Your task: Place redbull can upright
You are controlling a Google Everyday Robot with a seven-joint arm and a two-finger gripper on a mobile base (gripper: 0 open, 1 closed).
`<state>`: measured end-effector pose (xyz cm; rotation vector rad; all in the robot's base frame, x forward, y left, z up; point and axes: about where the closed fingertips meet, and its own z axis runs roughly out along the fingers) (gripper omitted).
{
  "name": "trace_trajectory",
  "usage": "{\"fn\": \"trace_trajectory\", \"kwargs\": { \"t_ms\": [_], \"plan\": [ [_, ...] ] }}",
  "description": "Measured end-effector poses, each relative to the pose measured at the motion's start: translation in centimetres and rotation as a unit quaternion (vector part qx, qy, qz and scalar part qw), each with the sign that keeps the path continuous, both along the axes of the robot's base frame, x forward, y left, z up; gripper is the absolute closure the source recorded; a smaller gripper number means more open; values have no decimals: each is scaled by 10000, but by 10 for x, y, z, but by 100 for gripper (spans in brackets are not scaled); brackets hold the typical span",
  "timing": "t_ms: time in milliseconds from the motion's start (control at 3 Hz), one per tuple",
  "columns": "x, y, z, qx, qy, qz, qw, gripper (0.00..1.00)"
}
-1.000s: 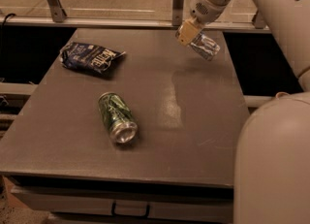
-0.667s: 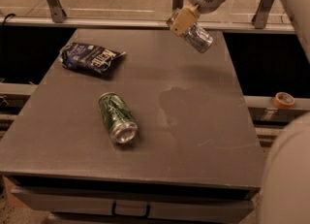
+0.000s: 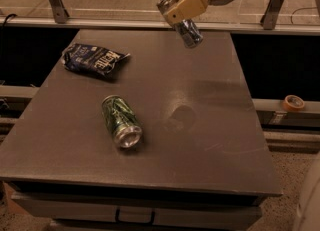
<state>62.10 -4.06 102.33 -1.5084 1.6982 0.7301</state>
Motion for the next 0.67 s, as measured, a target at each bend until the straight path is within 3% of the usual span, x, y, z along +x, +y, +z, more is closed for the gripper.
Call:
{"fn": "trace_trajectory", "kwargs": {
  "t_ms": [333, 667],
  "plan": [
    [-20, 0, 17, 836, -63, 474, 9954, 100],
    [-34, -6, 24, 1495, -42, 729, 9861, 100]
  ]
}}
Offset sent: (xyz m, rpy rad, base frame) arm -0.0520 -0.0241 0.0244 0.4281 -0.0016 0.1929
